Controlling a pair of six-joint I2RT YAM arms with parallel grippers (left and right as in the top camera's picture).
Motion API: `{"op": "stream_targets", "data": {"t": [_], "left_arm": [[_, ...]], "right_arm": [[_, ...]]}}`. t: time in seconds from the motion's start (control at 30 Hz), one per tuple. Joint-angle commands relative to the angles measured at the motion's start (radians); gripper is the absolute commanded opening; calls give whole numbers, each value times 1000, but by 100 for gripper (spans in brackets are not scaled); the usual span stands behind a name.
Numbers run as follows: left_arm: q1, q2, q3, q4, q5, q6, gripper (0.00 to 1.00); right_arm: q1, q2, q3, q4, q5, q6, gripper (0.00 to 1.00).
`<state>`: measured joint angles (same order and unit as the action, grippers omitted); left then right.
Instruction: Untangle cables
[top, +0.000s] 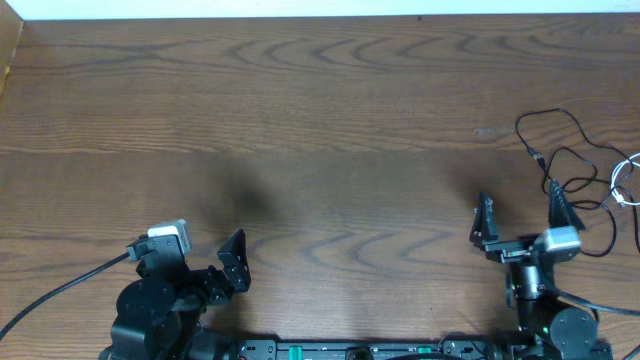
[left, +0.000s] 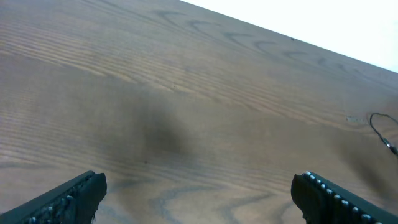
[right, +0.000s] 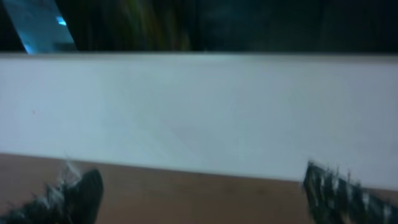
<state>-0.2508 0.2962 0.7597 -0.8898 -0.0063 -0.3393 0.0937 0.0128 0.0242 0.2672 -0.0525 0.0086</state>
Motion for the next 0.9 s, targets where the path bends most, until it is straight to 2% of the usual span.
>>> {"op": "stream_targets", "data": {"t": [0.0, 0.13, 0.27, 0.87], "left_arm": [[-2, -4, -2, 2, -13, 16, 100], [-2, -4, -2, 1, -13, 16, 100], [-2, -4, -2, 2, -13, 17, 100], [-2, -4, -2, 1, -13, 16, 100]], "right_arm": [[-1, -8, -19, 0, -6, -25, 99], [-1, -8, -19, -119, -7, -25, 99], [-1, -8, -19, -350, -7, -24, 99], [-1, 3, -18, -340, 1, -25, 99]]}}
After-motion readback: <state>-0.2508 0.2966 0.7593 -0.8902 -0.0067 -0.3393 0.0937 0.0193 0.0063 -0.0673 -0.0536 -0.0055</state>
